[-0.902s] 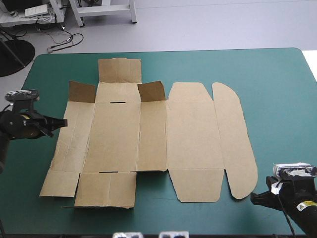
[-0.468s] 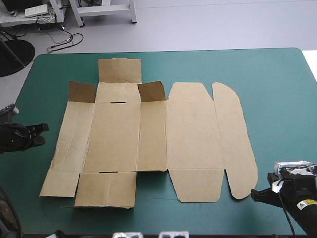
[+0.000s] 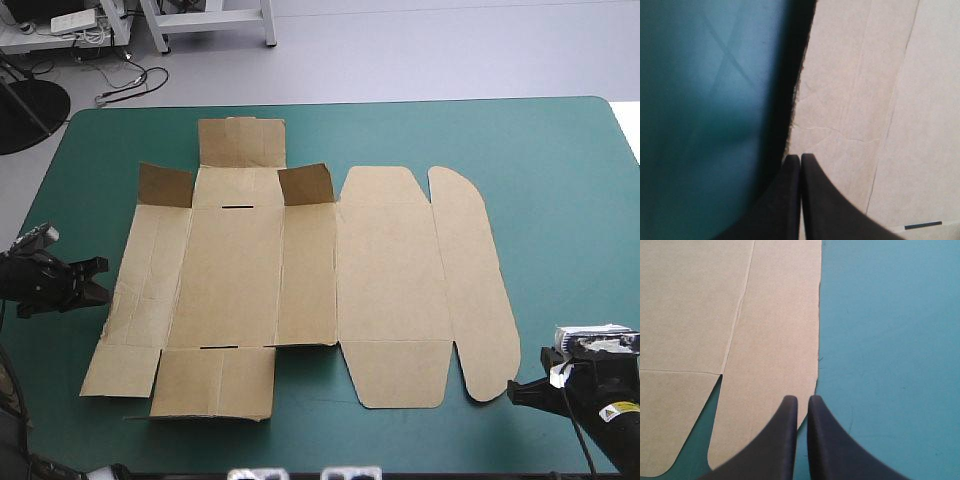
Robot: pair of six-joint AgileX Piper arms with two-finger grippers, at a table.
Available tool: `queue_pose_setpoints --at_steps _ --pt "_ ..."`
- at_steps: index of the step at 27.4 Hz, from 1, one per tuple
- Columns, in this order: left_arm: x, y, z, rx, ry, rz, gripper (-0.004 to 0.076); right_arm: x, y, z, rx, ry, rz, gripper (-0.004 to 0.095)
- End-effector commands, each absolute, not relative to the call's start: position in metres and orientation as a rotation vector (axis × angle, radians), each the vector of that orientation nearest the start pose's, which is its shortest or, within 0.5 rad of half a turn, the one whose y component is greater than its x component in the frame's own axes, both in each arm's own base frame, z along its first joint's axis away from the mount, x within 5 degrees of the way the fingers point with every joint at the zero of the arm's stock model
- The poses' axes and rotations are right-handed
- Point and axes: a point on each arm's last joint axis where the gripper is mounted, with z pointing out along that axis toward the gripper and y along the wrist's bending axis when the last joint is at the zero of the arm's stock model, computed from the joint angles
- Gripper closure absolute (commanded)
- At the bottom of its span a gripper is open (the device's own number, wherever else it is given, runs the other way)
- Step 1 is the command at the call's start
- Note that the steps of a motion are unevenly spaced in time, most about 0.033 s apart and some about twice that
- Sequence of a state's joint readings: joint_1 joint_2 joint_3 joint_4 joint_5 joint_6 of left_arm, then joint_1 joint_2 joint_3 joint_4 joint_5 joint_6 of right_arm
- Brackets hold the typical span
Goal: Fold the box
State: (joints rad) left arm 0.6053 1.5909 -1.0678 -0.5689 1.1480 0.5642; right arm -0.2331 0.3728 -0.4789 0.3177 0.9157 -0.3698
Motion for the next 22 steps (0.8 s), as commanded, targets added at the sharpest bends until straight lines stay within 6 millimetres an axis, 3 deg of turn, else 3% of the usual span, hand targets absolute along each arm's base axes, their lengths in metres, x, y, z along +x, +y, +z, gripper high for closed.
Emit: queue_pose_setpoints --at_steps 1,6,8,11,17,22 --pt "0.2609 0.1227 0.2587 -0.376 2.706 -0.634 0.0732 0.0678 0.0076 0.2872 -0.057 2.164 0.058 0.0843" --pt "0.2584 0.1198 0.2591 -0.291 2.727 -0.666 0.0715 0.0678 0.0076 0.2872 -0.057 2.164 0.058 0.0843" --pt "0.2574 0.1192 0.2589 -0.265 2.736 -0.671 0.0672 0.0678 0.0076 0.2872 -0.057 2.164 0.058 0.0843" --pt "0.2568 0.1189 0.2588 -0.192 2.74 -0.662 0.0561 0.0678 0.0076 0.2872 -0.057 2.164 0.058 0.0843" --pt "0.2559 0.123 0.2566 -0.171 2.764 -0.587 0.0267 0.0678 0.0076 0.2872 -0.057 2.164 0.058 0.0843" --pt "0.2566 0.124 0.2553 -0.252 2.768 -0.591 0.0269 0.0678 0.0076 0.2872 -0.057 2.164 0.058 0.0843"
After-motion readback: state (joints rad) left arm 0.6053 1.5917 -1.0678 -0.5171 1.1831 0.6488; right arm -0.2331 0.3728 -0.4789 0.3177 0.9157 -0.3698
